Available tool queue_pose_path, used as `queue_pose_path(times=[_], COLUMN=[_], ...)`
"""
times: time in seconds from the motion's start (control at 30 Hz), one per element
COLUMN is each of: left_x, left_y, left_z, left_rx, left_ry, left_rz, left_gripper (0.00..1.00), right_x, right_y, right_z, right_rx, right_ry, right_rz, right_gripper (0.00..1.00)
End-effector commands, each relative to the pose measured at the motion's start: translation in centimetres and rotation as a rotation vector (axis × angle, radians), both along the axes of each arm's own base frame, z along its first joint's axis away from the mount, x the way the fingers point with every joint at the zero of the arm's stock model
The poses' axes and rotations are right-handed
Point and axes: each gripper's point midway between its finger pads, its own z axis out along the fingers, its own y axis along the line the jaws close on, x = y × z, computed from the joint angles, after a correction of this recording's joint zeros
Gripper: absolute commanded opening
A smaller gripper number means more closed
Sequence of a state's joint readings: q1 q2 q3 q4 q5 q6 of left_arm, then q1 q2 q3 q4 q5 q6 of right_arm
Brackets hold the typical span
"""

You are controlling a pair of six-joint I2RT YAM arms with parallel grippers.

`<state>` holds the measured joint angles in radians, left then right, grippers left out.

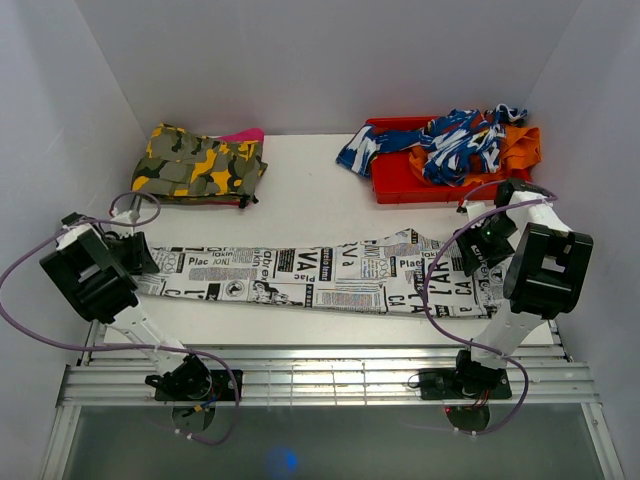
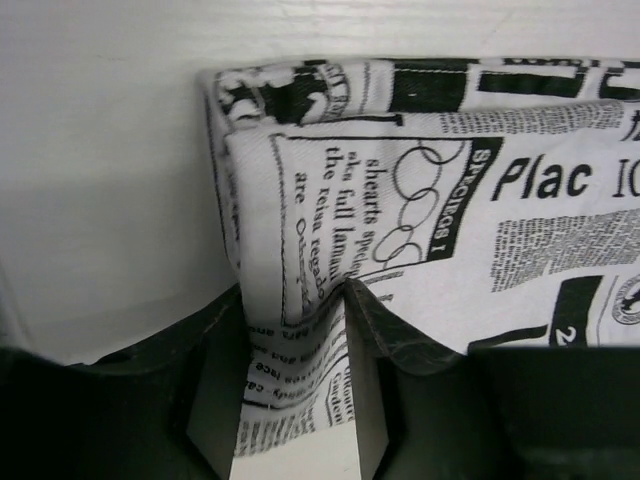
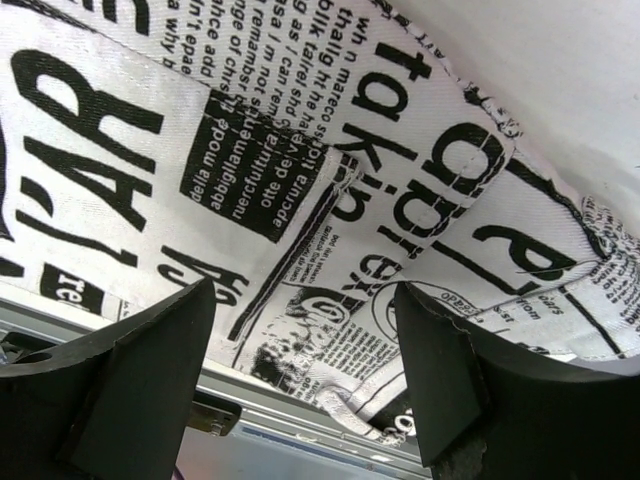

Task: Fold and stack the trousers
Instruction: Fold the trousers

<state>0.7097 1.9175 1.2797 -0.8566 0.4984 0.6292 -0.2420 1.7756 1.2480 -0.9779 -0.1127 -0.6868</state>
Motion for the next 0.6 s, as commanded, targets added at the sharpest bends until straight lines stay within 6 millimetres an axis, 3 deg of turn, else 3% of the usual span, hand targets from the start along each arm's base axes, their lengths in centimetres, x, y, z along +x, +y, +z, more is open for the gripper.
queue_pose_path(times=[0.0,0.13,0.17,0.23,0.33,0.4,0.53,0.57], left_x=[-3.6,-2.8,-2.5,-1.3,0.4,0.5,2.3,2.1], left_y=[-4.5,-4.4,-4.1,-2.7,-0.1,1.2,5.0,4.8], left_z=[-2.4,-1.8,-1.5,-0.1,2.9,4.6,10.5,11.4], left_rx=[-0.163,-0.178,-0.173,-0.126,-0.075,-0.053,0.07,0.067], left_ry=[0.111,0.095,0.088,0.07,0.019,0.012,-0.085,-0.079], left_rz=[-0.016,0.027,0.039,0.077,0.132,0.156,0.152,0.139], left_gripper=[0.5,0.3,0.17,0.01,0.0,0.0,0.0,0.0], right_x=[0.8,0.9,1.2,1.2,1.3,1.3,1.0,1.0], right_y=[0.2,0.4,0.4,0.5,0.9,1.3,2.2,2.4], right_z=[2.1,2.3,2.4,2.6,3.3,3.8,5.5,5.8], right_rx=[0.016,0.025,0.027,0.035,0.053,0.073,0.118,0.124], right_ry=[-0.048,-0.05,-0.055,-0.057,-0.07,-0.079,-0.106,-0.113], right_rz=[-0.014,-0.017,-0.015,-0.016,-0.017,-0.014,-0.002,0.003], right_gripper=[0.78,0.77,0.77,0.76,0.76,0.76,0.8,0.81])
